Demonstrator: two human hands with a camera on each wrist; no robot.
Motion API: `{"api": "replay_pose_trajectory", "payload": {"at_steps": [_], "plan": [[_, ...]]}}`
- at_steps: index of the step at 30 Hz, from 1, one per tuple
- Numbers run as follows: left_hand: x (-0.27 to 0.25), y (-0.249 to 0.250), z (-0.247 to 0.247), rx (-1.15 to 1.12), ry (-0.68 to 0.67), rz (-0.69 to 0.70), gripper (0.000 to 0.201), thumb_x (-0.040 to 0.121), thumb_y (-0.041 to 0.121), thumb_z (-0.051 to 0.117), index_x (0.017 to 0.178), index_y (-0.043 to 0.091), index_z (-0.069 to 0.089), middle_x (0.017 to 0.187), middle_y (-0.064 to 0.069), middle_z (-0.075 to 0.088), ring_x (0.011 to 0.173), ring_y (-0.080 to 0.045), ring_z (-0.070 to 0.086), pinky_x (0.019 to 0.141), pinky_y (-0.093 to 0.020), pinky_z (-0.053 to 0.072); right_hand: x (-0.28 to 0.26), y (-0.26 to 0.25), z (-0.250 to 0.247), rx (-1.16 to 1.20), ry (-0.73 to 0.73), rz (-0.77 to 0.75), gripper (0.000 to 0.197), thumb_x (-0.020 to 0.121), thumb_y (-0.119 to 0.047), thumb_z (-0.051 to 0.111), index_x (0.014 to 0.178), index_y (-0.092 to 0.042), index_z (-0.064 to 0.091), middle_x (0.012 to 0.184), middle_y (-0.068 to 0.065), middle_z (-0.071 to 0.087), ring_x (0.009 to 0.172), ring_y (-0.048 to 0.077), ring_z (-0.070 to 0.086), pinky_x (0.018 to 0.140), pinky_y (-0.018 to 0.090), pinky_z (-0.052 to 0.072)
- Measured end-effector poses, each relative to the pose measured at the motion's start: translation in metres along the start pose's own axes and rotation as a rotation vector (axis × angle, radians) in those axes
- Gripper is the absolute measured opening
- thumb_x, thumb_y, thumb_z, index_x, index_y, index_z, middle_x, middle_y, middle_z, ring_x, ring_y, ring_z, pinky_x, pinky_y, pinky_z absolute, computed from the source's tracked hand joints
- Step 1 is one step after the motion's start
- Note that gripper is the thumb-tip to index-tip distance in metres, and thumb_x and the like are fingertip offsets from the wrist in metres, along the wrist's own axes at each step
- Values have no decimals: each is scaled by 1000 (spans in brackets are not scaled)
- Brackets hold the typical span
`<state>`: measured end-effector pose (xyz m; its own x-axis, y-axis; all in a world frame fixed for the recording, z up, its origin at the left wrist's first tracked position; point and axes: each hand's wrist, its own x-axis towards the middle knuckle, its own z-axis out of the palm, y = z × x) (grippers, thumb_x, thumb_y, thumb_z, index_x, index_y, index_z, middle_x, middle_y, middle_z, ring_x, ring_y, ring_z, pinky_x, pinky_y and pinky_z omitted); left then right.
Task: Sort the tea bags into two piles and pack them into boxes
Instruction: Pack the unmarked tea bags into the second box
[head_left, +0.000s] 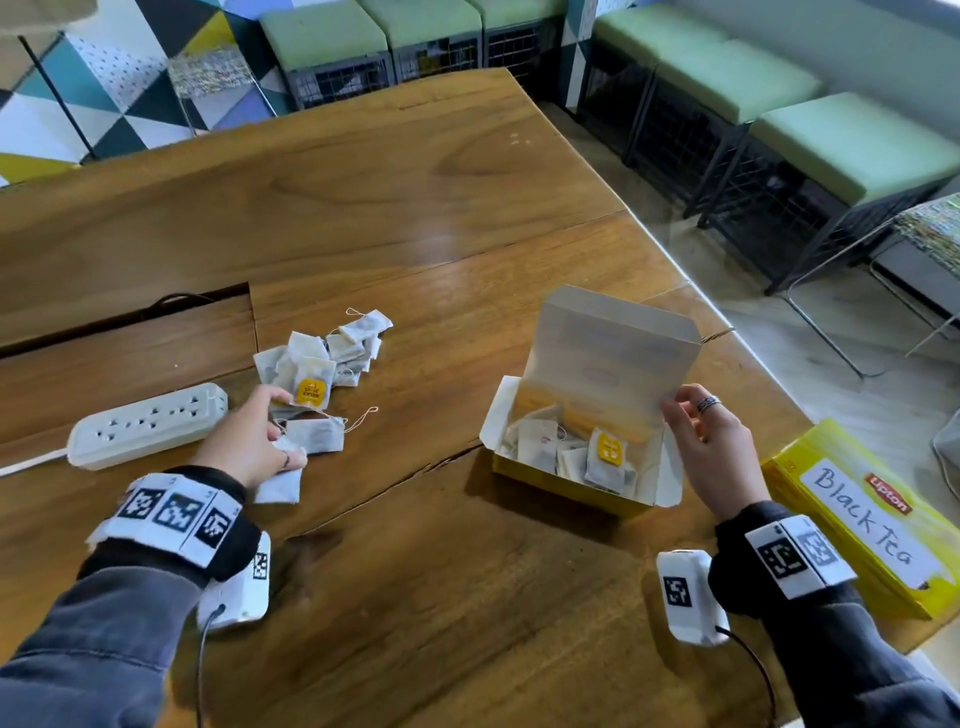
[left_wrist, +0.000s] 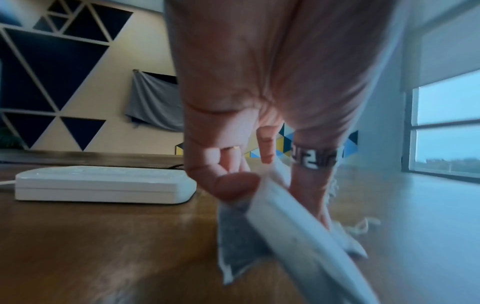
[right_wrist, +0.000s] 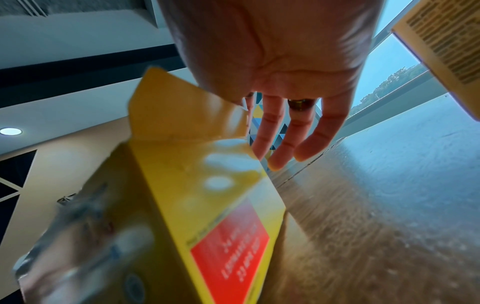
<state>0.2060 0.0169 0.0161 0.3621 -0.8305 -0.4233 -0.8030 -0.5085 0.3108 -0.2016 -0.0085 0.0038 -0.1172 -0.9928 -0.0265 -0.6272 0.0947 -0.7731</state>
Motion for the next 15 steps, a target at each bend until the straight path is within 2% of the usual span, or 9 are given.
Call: {"api": "replay_pose_trajectory", "payload": {"at_steps": [3,6,8,10,15], "plan": [[-1,4,-13,-202,38,43,58,67,16,82,113,24,47,96,-4,57,91,-21,53,75,-32,39,0,1,0,4,9,3,8,96,-21,47,94,-19,54,87,8,61,76,23,52,58,24,39],[8,7,-11,-402,31,71,54,65,15,83,109,25,52,97,0,59,93,-18,56,79,-36,45,-1,1,2,7,17,12,8,97,-21,47,95,-18,54,88,8,60,79,25,53,63,27,37],[16,6,-1,-360,-9,77,54,65,11,82,110,23,54,106,-4,60,94,-20,57,87,-37,45,-2,0,2,10,21,18,8,97,-21,47,95,-18,53,88,8,60,80,25,53,62,27,37],[21,4,8,-291,-23,104,56,64,10,83,112,20,56,112,-5,59,95,-21,56,89,-36,44,-2,-1,2,11,23,24,7,96,-22,47,95,-18,53,89,8,60,80,25,53,62,26,38],[22,3,12,-92,-26,118,47,67,21,82,107,23,58,99,0,61,96,-19,57,82,-32,44,-2,0,0,-15,35,15,7,96,-21,47,92,-18,52,85,9,59,75,26,52,58,17,38]]}}
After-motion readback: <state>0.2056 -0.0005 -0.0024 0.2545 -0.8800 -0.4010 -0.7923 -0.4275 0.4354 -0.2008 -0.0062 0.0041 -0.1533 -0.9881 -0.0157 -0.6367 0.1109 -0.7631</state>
